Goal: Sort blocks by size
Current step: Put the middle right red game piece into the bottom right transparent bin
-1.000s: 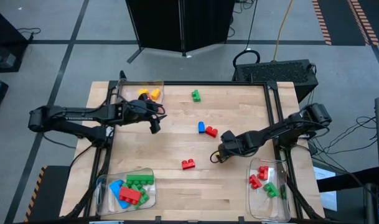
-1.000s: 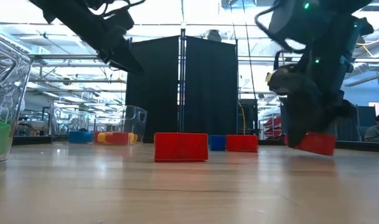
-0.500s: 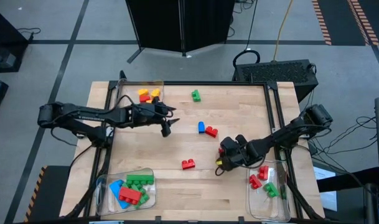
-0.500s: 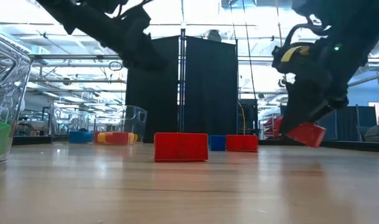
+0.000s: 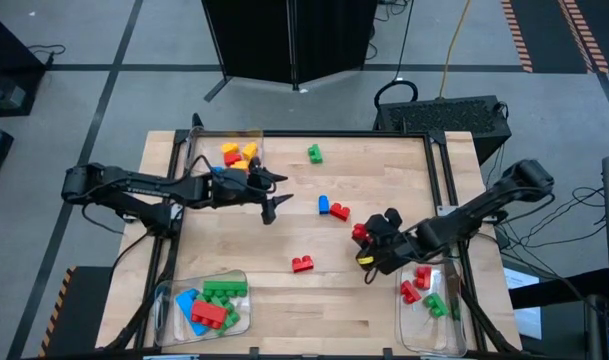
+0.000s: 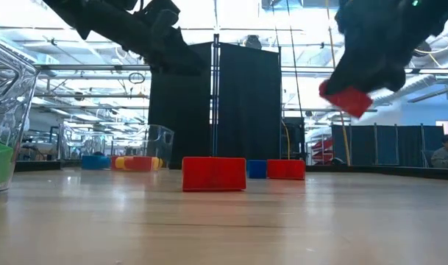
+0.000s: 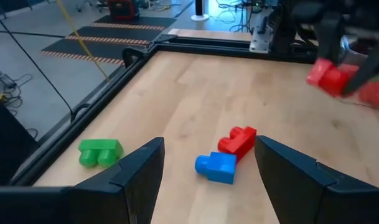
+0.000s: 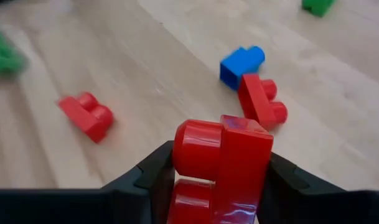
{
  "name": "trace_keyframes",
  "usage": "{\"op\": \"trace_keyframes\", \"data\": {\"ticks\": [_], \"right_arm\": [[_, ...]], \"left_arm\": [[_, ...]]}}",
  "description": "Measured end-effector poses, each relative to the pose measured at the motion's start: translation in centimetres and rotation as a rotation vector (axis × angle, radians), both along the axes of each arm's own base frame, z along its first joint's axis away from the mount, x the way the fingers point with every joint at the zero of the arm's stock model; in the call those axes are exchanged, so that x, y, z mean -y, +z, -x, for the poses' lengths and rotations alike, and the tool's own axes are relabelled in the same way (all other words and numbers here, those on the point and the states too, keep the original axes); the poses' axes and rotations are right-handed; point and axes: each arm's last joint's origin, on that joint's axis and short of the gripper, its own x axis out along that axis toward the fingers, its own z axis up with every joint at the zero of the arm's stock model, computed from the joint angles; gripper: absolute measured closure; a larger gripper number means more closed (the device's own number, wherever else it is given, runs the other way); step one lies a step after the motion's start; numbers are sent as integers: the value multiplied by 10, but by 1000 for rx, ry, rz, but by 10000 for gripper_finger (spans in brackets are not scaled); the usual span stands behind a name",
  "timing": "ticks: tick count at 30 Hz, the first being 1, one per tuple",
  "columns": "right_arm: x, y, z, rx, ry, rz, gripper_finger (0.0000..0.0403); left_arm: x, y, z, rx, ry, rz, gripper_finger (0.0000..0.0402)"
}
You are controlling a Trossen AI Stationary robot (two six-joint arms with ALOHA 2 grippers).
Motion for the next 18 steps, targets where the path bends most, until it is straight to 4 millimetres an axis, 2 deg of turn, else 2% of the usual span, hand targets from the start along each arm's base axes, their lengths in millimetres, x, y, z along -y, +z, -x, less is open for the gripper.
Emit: {"op": "trace_keyframes", "data": {"ticks": [9,18], "right_arm": [[1,27,26,34,69,4,244],[3,38,53,6,75,-30,244]], "left_arm": [[16,-1,-1,-7,-45,-1,151],[28,-1,-1,-7,-82,-3,151]]}}
